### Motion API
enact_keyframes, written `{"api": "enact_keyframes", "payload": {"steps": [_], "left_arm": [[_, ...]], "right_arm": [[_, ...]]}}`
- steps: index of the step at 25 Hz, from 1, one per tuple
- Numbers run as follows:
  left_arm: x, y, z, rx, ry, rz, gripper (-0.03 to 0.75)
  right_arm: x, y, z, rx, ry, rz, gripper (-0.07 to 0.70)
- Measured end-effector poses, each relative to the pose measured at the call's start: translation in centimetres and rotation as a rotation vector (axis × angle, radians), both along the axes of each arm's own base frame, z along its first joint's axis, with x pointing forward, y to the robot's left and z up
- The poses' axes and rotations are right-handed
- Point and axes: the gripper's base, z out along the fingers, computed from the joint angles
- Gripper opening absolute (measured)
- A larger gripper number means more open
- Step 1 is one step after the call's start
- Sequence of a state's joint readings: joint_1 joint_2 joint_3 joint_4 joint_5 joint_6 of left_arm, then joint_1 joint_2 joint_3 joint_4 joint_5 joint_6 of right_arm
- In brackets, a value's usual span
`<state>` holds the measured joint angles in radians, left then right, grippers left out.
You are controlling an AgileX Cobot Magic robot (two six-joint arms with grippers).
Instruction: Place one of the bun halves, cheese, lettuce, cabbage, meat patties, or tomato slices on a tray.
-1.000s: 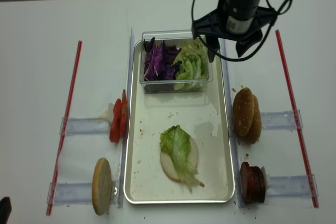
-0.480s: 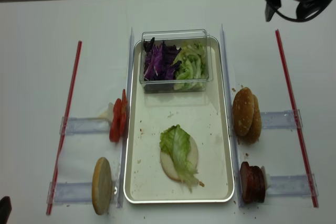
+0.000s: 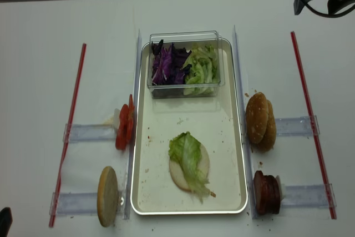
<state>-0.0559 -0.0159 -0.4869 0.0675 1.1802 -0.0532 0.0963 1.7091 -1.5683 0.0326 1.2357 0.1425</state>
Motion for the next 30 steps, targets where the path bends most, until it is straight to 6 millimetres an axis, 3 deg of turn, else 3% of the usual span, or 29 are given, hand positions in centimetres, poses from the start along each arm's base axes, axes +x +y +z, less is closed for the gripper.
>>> {"api": "enact_keyframes", "payload": {"steps": [13, 17, 25, 30], "left_arm": [[0.0, 0.0, 0.0, 0.0, 0.0, 0.0, 0.284], [0.0, 0.0, 0.0, 0.0, 0.0, 0.0, 0.284], [0.0, 0.0, 0.0, 0.0, 0.0, 0.0, 0.284], [0.0, 0.0, 0.0, 0.0, 0.0, 0.0, 0.284]], "right_arm": [[0.0, 0.0, 0.1, -0.002, -0.002, 0.006, 0.501], [-0.7, -0.1, 1.3, 0.002, -0.037, 0.006, 0.5], [-3.8, -0.4, 4.9, 0.011, -0.137, 0.006, 0.5], [-7.3, -0.8, 5.0, -0.003, -0.134, 0.022, 0.5]]}}
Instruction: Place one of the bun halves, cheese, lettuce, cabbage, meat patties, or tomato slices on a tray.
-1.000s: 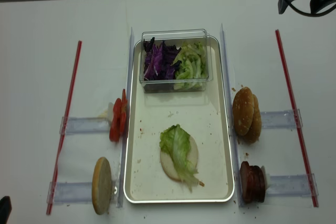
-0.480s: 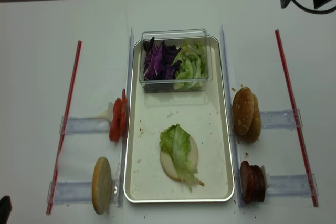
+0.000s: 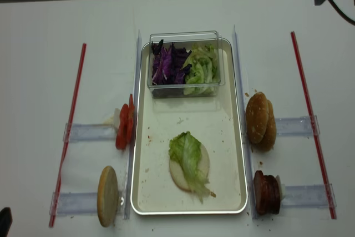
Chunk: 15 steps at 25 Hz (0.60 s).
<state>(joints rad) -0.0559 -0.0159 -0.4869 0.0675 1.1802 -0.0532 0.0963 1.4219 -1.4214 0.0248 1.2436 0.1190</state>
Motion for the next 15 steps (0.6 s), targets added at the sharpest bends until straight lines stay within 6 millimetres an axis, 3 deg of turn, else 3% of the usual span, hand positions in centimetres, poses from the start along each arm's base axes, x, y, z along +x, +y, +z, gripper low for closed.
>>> {"api": "enact_keyframes", "payload": {"steps": [7, 15], "left_arm": [[0.0, 0.0, 0.0, 0.0, 0.0, 0.0, 0.284], [0.0, 0.0, 0.0, 0.0, 0.0, 0.0, 0.284]], "right_arm": [[-6.7, -0.7, 0.3, 0.001, -0.037, 0.001, 0.501], [-13.9, -1.1, -2.1, 0.03, -0.052, 0.006, 0.5]]}}
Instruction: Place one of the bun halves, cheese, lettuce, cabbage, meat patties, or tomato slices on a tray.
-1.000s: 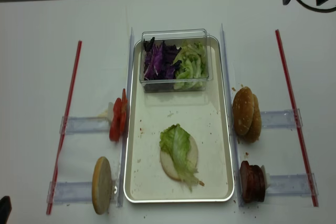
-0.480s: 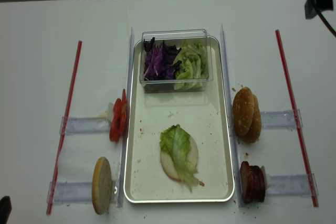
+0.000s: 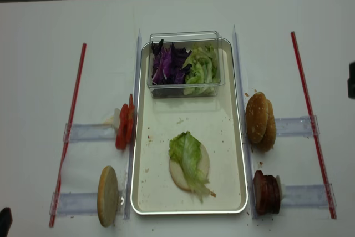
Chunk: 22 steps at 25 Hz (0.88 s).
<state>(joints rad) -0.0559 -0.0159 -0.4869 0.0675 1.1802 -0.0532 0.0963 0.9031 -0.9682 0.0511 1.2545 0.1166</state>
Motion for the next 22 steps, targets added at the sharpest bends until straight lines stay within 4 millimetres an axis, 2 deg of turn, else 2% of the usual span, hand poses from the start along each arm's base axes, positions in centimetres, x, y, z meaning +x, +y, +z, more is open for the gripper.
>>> {"api": "enact_keyframes", "payload": {"steps": [10, 17, 22], "left_arm": [[0.0, 0.0, 0.0, 0.0, 0.0, 0.0, 0.284], [0.0, 0.0, 0.0, 0.0, 0.0, 0.0, 0.284], [0.0, 0.0, 0.0, 0.0, 0.0, 0.0, 0.284]], "right_arm": [[-7.1, -0.6, -2.1, 0.021, -0.126, 0.011, 0.5], [-10.6, -0.9, -3.4, 0.006, -0.236, 0.049, 0.5], [-12.3, -1.2, -4.8, -0.023, -0.289, 0.071, 0.5]]}}
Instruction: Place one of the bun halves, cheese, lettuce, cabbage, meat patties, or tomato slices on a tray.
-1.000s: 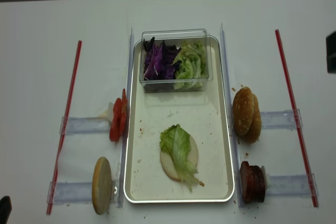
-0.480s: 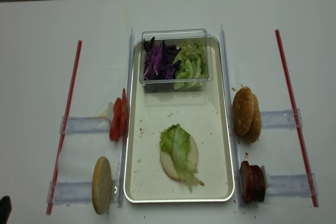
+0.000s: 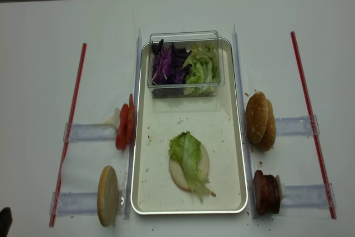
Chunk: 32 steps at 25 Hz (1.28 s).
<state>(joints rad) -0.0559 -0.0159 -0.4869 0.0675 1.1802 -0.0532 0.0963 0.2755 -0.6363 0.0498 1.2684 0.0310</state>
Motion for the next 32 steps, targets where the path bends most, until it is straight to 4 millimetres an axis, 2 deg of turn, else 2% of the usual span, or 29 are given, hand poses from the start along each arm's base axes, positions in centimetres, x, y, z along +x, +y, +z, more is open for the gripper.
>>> {"api": "enact_keyframes", "payload": {"steps": [6, 13, 24, 32], "left_arm": [[0.0, 0.0, 0.0, 0.0, 0.0, 0.0, 0.284], [0.0, 0.0, 0.0, 0.0, 0.0, 0.0, 0.284], [0.0, 0.0, 0.0, -0.001, 0.0, 0.0, 0.284], [0.0, 0.0, 0.0, -0.001, 0.0, 0.0, 0.284]], "right_arm": [[-2.2, -0.3, -1.1, -0.024, -0.105, 0.015, 0.5], [-3.7, -0.5, -2.9, -0.038, -0.177, 0.022, 0.5], [-3.8, -0.8, -3.1, -0.065, -0.18, 0.009, 0.5], [-3.1, -0.8, -3.0, -0.086, -0.248, 0.019, 0.5]]}}
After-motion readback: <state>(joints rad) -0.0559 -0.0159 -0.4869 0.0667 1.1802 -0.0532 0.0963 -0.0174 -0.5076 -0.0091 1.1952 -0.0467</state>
